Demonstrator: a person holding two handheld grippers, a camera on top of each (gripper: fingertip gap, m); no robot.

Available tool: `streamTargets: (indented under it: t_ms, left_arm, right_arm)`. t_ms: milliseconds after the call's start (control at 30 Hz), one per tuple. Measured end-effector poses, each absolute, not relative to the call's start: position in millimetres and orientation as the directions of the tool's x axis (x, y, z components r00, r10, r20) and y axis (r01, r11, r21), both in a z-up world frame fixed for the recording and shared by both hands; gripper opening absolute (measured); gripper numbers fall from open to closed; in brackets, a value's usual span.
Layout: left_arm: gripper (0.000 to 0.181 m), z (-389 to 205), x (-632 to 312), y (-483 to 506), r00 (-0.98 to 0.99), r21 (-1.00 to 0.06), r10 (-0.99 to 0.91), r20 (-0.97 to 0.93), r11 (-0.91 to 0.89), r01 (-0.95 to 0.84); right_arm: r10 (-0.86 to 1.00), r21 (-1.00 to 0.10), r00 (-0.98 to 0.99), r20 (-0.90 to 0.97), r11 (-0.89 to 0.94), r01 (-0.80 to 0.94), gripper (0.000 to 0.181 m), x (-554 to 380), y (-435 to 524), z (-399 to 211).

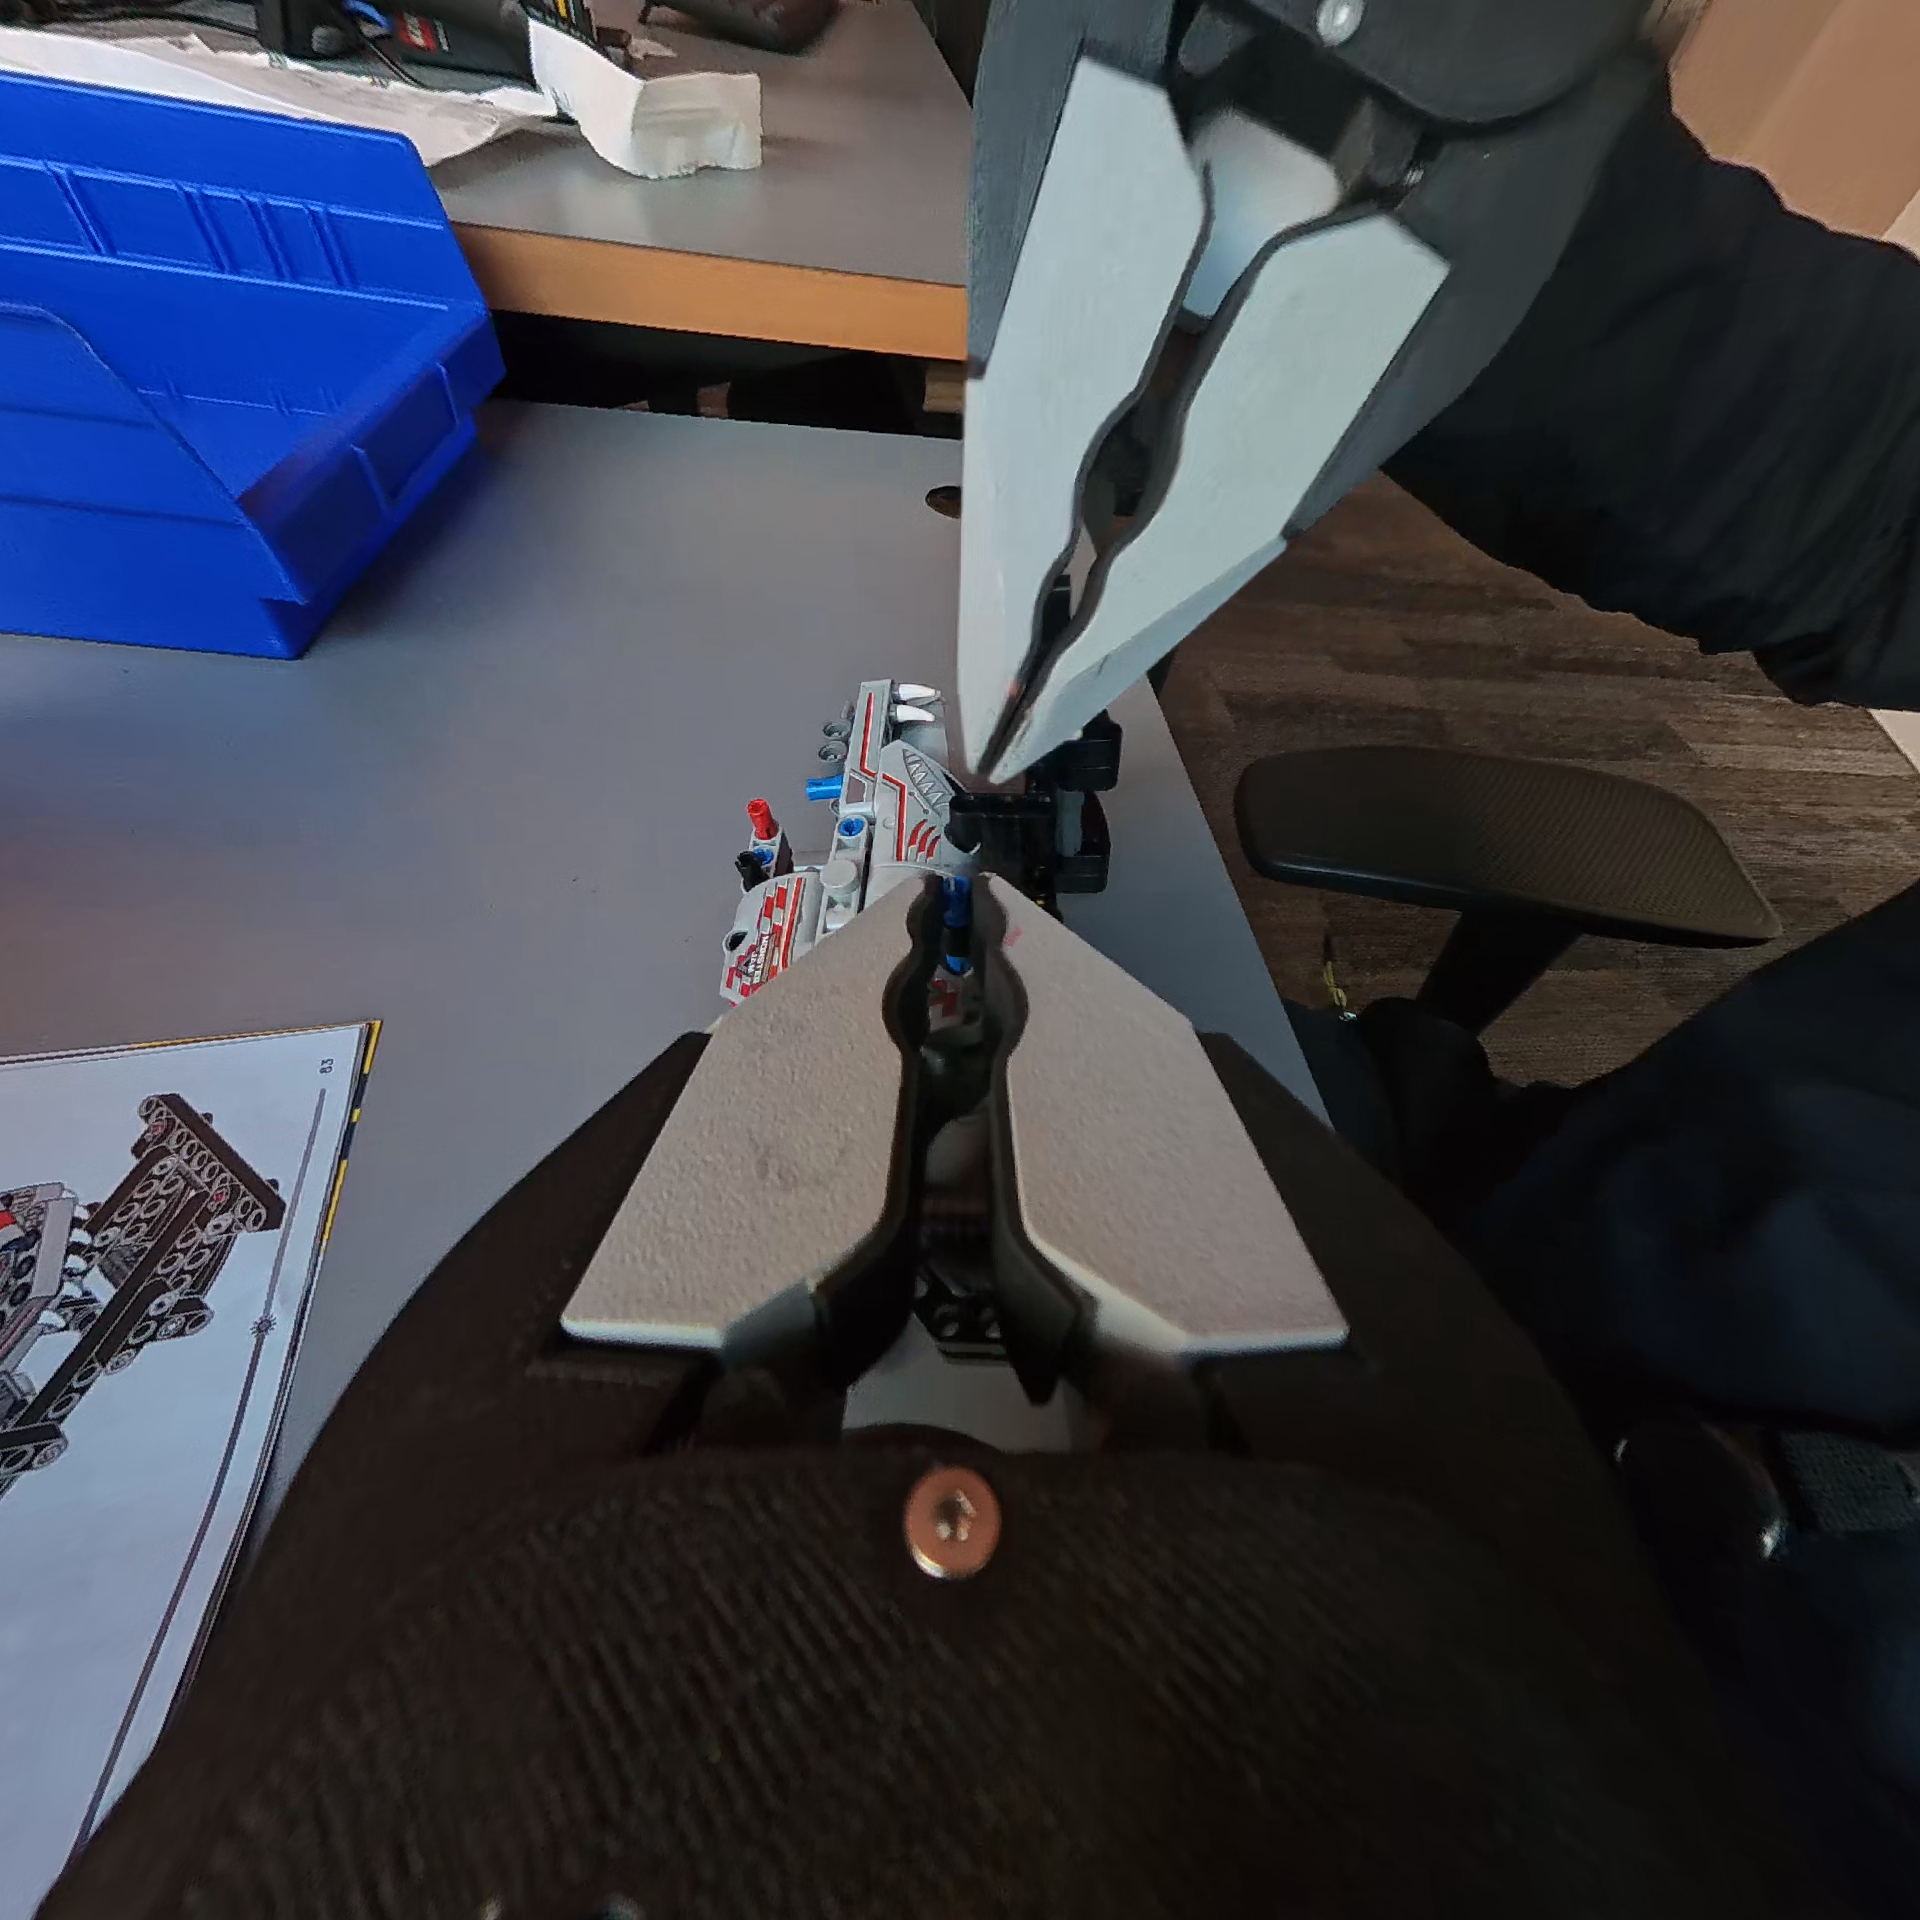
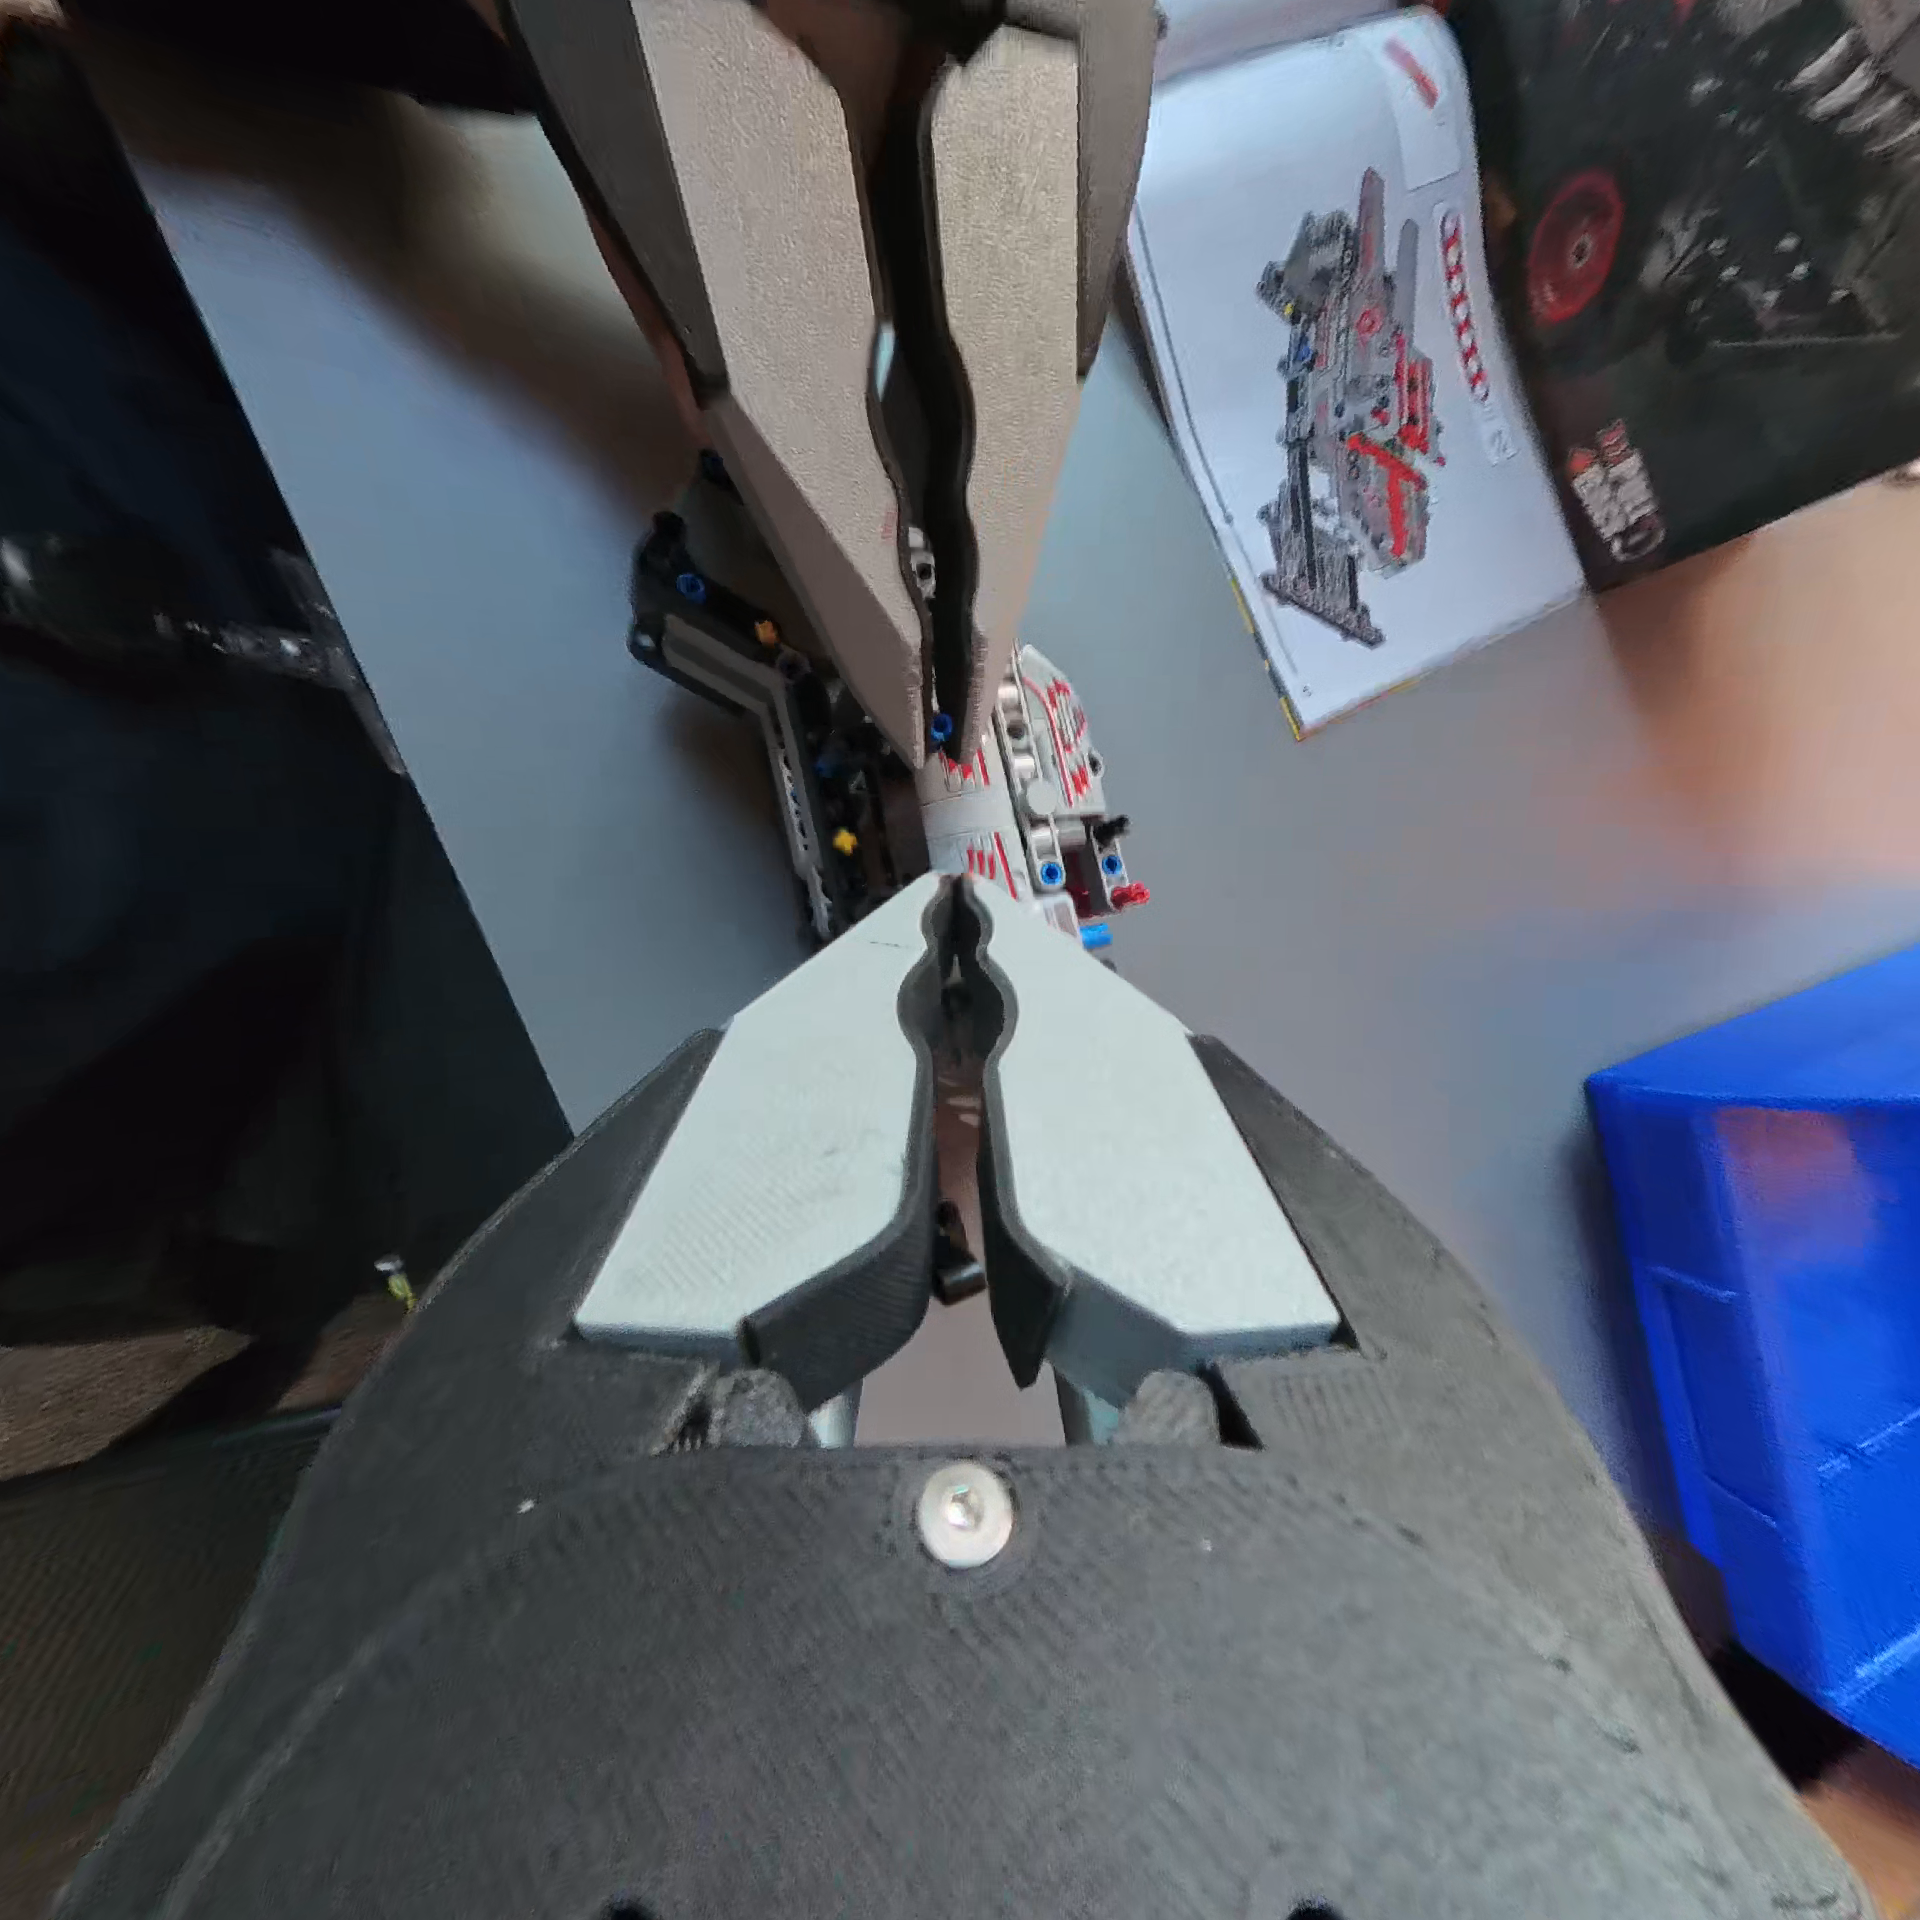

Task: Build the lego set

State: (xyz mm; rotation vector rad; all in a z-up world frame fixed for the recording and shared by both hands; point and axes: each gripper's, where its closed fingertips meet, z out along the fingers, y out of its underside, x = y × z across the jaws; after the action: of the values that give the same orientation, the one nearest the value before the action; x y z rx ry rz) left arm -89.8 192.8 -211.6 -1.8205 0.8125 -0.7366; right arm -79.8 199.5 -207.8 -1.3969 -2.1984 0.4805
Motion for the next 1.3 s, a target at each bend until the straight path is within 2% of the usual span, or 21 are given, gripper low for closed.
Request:
streamTargets:
  t_ms: [133, 300, 467, 567, 867, 1067, 1300]
  left_arm:
    - [0.002, -211.7, -89.8, 193.1, 0.594, -0.930, -0.793, 0.135, -0.309, -0.201]
    - [0.002, -212.0, -89.4, 192.4, 0.589, -0.929, -0.795, 0.147, -0.315, -0.194]
    - [0.002, -211.9, -90.0, 192.4, 0.585, -0.931, -0.798, 0.145, -0.309, -0.192]
    - [0.002, -211.7, -91.2, 192.5, 0.579, -0.931, -0.799, 0.161, -0.317, -0.179]
    - [0.005, -211.6, -93.6, 190.7, 0.509, -0.907, -0.799, 0.320, -0.413, -0.078]
    - [0.007, -201.3, -108.5, 193.0, 0.506, -0.908, -0.788, 0.351, -0.418, -0.020]
    - [0.003, -214.2, -102.4, 192.6, 0.531, -0.903, -0.791, 0.305, -0.417, -0.103]
  right_arm:
    - [0.920, -0.596, -0.354, 0.167, 0.380, 0.707, 0.000, -87.6, 191.6, -192.2]
    - [0.917, -0.502, -0.354, 0.184, 0.397, 0.768, 0.000, -84.1, 201.2, -219.2]
    - [0.912, -0.616, -0.390, 0.130, 0.382, 0.689, 0.000, -95.9, 179.7, -191.2]
    - [0.913, -0.544, -0.387, 0.127, 0.390, 0.743, 0.000, -92.9, 183.5, -216.0]
    - [0.919, -0.552, -0.363, 0.155, 0.386, 0.739, 0.000, -93.0, 188.1, -216.7]
    - [0.918, -0.551, -0.364, 0.160, 0.389, 0.739, 0.000, -91.4, 189.0, -216.5]
    - [0.921, -0.541, -0.353, 0.165, 0.384, 0.748, 0.000, -92.9, 191.5, -216.3]
